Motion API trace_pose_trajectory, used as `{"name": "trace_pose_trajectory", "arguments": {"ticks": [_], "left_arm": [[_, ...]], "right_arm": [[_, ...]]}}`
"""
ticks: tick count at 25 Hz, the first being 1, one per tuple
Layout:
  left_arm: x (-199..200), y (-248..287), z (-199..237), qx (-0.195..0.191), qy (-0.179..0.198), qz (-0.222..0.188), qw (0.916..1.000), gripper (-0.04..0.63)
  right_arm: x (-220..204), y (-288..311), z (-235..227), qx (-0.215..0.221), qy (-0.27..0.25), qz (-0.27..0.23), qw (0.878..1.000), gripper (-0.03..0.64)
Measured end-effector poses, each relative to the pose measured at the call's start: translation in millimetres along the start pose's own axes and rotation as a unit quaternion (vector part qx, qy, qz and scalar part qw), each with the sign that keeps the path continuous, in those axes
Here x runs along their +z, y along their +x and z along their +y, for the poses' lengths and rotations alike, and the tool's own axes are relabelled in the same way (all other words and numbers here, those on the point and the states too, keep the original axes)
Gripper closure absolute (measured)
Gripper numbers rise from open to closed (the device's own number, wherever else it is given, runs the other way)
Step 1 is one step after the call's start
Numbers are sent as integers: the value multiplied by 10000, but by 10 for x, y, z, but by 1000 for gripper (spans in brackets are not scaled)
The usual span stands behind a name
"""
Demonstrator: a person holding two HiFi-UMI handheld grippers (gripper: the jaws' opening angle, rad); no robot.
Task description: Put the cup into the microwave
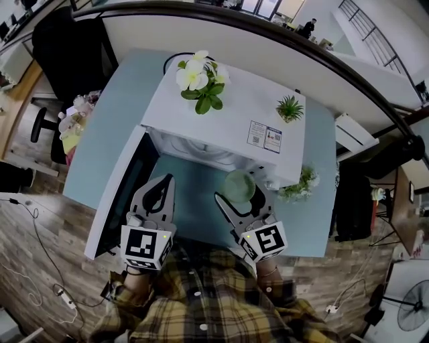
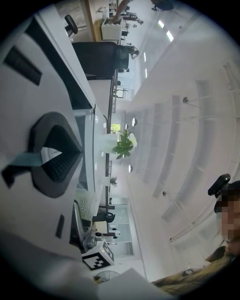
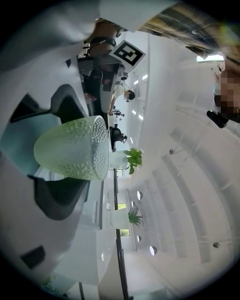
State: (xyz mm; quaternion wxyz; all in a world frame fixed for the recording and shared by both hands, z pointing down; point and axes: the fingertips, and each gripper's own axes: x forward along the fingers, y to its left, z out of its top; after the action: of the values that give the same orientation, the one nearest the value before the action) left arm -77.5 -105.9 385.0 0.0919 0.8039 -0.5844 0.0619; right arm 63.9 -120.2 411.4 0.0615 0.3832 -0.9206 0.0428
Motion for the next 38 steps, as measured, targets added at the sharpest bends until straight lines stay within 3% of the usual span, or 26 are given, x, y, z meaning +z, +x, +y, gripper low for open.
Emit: {"name": "trace_pose_trajectory", "arguments": {"ticks": [21, 38], "left_arm": [[48, 170, 148, -309, 21, 93, 9995, 606], [-142, 130, 140, -346, -5, 298, 9990, 606]], "right_arm": [[37, 247, 25, -198, 62, 64, 9998, 249], [-159, 415, 103, 4, -29, 198, 9998, 249]]}}
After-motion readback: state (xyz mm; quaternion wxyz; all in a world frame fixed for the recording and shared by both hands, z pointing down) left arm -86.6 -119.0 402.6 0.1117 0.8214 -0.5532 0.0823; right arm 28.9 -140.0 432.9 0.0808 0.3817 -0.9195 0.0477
